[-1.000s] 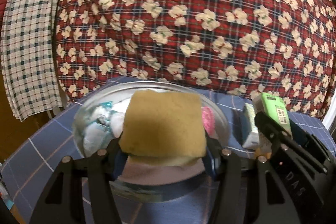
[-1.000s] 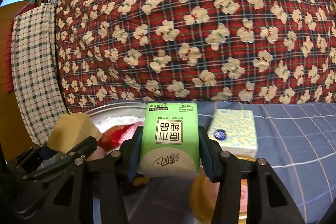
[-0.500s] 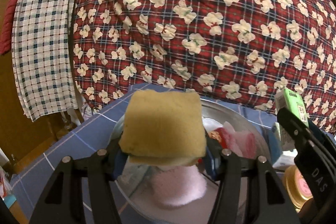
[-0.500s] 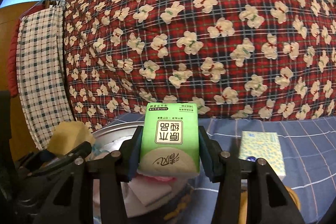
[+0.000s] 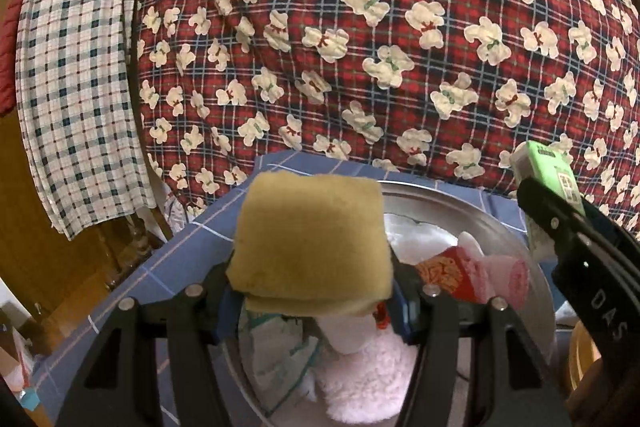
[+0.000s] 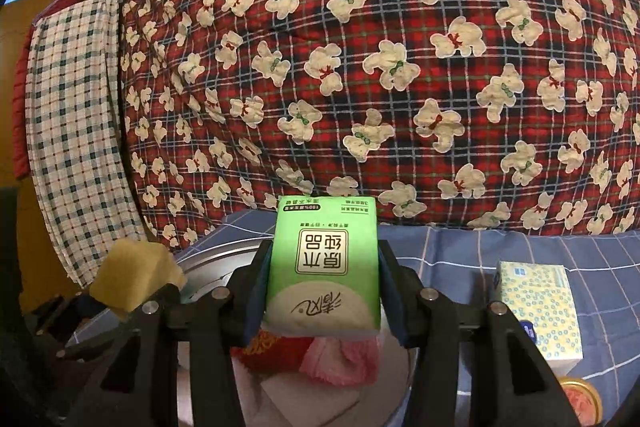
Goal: Organize soft objects
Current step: 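Carry the yellow sponge and green tissue pack over the round tin with both tools, then open both tools to drop the sponge and tissue pack into the tin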
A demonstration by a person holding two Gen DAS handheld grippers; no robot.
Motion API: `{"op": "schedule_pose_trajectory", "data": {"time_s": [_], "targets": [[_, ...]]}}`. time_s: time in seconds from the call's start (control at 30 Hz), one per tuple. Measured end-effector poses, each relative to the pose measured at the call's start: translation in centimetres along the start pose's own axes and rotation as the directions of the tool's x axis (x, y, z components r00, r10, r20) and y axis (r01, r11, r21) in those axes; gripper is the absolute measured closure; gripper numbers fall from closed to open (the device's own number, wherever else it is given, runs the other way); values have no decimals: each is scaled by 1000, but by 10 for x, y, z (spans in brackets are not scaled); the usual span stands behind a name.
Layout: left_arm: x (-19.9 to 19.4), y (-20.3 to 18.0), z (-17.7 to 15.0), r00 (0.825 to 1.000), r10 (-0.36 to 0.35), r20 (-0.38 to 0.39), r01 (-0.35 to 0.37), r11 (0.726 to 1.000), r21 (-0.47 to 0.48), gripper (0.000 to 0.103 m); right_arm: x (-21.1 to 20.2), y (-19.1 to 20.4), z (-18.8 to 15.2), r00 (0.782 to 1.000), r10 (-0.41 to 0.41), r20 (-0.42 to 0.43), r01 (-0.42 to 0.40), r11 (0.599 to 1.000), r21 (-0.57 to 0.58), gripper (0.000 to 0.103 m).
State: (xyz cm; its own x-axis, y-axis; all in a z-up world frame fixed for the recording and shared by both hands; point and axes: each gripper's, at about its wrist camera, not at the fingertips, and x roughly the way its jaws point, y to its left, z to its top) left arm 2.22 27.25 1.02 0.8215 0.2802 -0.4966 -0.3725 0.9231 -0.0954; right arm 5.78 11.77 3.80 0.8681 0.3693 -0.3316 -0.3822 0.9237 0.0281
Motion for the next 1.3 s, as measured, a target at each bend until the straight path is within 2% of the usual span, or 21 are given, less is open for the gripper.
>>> {"op": "schedule_pose_trajectory", "data": {"time_s": [0.23,0.5,0.77,0.9,1.1,1.3], "targets": [[8,-3,9,1000,13,-20,-12,999,42,43,19,0,10,998,1,-65,-1,1000,0,51],[28,0,16,995,25,-97,-19,998,55,43,44,-1,21,987,-4,-162,5,1000,7,51],[48,2,16,987,55,-151,-45,996,74,43,76,-6,14,953,1,-303,9,999,31,51],[51,0,17,986,58,-159,-44,995,88,43,85,-7,11,941,5,-339,9,999,38,51],[59,-4,19,981,64,-186,-39,990,136,43,90,-5,13,933,-4,-359,9,1000,11,51],[60,-5,21,980,64,-188,-38,989,141,43,96,-5,18,925,15,-380,-5,1000,27,51]]}}
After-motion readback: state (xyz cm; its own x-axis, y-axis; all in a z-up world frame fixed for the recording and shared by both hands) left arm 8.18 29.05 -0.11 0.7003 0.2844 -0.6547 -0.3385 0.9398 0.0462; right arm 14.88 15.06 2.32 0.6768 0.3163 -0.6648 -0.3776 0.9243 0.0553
